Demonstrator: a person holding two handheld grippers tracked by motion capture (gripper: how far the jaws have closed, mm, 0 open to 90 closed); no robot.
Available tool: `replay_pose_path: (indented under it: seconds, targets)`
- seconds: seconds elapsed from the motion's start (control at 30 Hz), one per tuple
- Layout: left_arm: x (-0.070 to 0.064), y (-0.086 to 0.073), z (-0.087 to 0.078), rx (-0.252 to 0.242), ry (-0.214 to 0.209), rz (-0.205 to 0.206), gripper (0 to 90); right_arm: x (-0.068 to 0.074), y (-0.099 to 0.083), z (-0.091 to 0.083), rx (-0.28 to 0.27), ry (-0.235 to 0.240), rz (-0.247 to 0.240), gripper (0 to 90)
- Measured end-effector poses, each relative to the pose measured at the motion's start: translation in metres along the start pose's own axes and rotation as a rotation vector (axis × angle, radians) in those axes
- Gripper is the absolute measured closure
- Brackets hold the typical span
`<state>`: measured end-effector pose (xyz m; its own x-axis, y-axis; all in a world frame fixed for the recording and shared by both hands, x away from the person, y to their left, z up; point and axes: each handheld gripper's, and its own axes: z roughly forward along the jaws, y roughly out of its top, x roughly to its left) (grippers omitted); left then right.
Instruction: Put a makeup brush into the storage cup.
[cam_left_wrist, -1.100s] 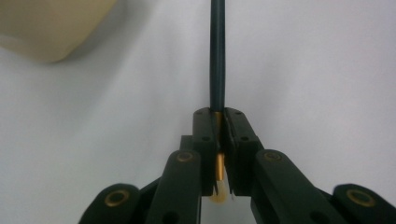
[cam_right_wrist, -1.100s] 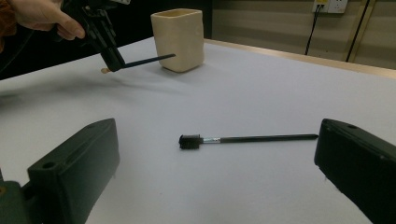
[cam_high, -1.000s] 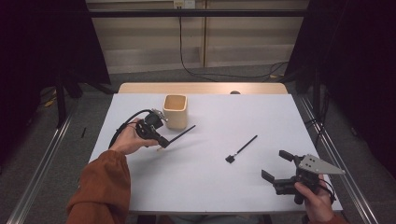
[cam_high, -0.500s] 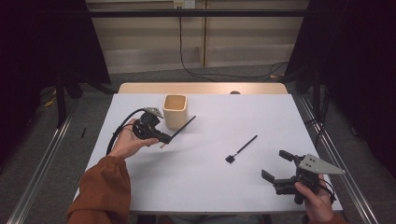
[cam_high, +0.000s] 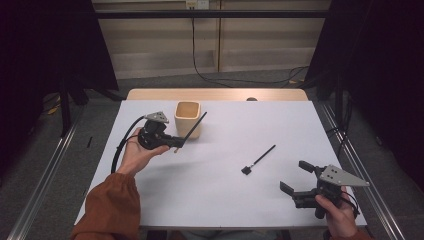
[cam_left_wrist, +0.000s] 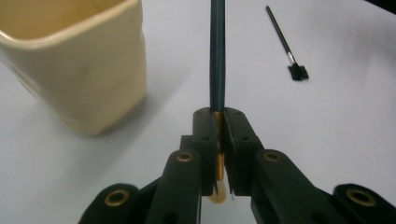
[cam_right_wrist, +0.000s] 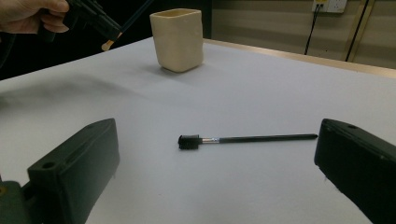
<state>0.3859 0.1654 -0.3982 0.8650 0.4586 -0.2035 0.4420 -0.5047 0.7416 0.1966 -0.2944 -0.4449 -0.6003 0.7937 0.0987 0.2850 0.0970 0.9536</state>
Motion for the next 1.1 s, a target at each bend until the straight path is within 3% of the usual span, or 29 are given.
replay_pose_path:
  seconds: [0.13,0.33,0.67,0.8,1.1]
  targets:
    - [-0.004,0.000,-0.002,-0.057,0.001,0.007,84.3,0.000,0.000,0.000,-0.001,0.000,0.000,0.0]
    - [-0.015,-0.001,-0.004,-0.099,-0.005,0.033,84.3,0.000,0.000,0.000,0.000,0.003,0.000,0.0]
    - [-0.019,-0.007,-0.017,-0.216,0.005,0.006,84.3,0.000,0.000,-0.001,-0.003,0.001,0.002,0.0]
    - [-0.023,-0.010,-0.018,-0.223,-0.021,-0.006,84.3,0.000,0.000,-0.001,-0.002,0.001,0.001,0.0]
    - [-0.047,-0.012,-0.016,-0.219,-0.077,0.047,84.3,0.000,0.000,0.000,-0.003,0.003,0.002,0.0]
